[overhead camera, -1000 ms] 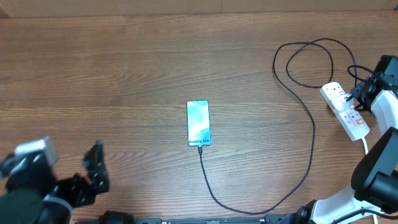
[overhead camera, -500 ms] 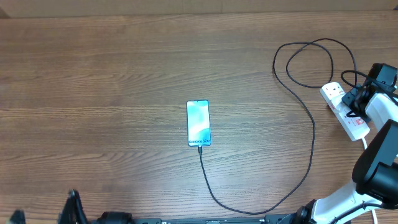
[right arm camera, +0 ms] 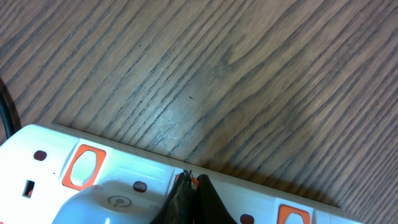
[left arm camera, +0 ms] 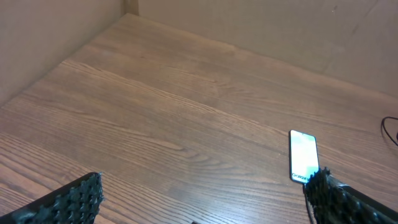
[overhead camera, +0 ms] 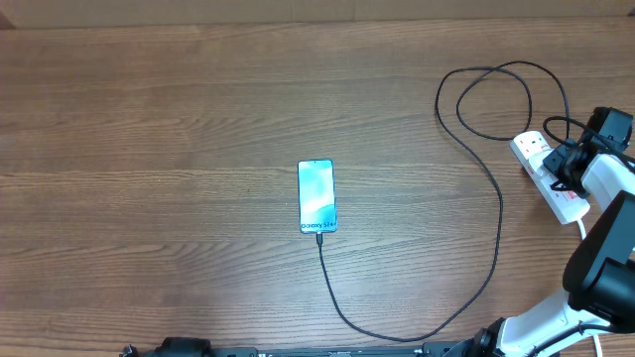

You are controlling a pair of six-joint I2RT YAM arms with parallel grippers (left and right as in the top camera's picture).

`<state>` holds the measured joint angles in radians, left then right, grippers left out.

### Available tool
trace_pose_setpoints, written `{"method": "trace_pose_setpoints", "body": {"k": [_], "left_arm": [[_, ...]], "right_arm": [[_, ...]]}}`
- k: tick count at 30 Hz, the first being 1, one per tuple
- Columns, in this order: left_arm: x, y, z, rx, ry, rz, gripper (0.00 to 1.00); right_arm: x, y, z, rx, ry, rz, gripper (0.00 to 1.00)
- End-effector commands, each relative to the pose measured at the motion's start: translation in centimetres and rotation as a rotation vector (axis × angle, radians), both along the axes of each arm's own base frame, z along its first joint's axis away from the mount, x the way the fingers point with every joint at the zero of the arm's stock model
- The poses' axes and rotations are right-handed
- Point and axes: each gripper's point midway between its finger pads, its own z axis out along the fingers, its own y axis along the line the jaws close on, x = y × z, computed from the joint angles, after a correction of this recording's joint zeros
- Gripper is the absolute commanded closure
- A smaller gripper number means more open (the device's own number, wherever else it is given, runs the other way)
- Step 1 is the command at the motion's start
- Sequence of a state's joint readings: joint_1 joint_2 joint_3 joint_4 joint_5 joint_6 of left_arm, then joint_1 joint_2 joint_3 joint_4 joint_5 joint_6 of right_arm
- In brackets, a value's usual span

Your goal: Plug charger to phone and switch on socket

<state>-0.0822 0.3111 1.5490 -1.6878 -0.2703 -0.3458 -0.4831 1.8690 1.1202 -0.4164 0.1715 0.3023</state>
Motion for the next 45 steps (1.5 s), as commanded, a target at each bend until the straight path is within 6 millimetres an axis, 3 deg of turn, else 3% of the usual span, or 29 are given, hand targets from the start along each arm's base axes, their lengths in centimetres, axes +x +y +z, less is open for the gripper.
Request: {"method": "trace_pose_setpoints", "body": {"k": [1, 19, 25, 29, 33, 37, 40, 45], "left_arm": [[-0.3, 0.3, -0.1, -0.004, -0.009, 0.027, 0.00], [-0.3, 0.3, -0.1, -0.004, -0.009, 0.027, 0.00], [-0.3, 0.3, 0.0, -0.002, -0.011, 0.034, 0.00], [-0.9, 0.4, -0.1, -0.003, -0.030, 0.056, 0.00], [-2.8, 0.4, -0.3, -0.008, -0.112, 0.078, 0.00], [-5.3, 0.4, -0.9, -0.013, -0.217, 0.095, 0.00], [-6.8, 0.4, -1.3, -0.016, -0.286, 0.098, 0.00], [-7.9, 0.4, -0.6, -0.019, -0.349, 0.098, 0.00]], "right_arm": [[-0.6, 2.1, -1.1, 0.078, 0.027, 0.060, 0.96], [-2.1, 3.0, -1.8, 0.116, 0.093, 0.056, 0.96], [-3.9, 2.9, -1.7, 0.117, 0.161, -0.012, 0.96], [-4.8, 2.3, -0.2, 0.076, 0.172, -0.066, 0.96], [-4.9, 2.4, 2.0, 0.068, 0.125, -0.089, 0.96], [-4.4, 3.9, 4.6, 0.124, 0.043, -0.050, 0.96], [-4.1, 5.4, 7.2, 0.171, -0.038, -0.012, 0.96], [-4.3, 7.8, 13.7, 0.190, -0.224, 0.058, 0.96]]}}
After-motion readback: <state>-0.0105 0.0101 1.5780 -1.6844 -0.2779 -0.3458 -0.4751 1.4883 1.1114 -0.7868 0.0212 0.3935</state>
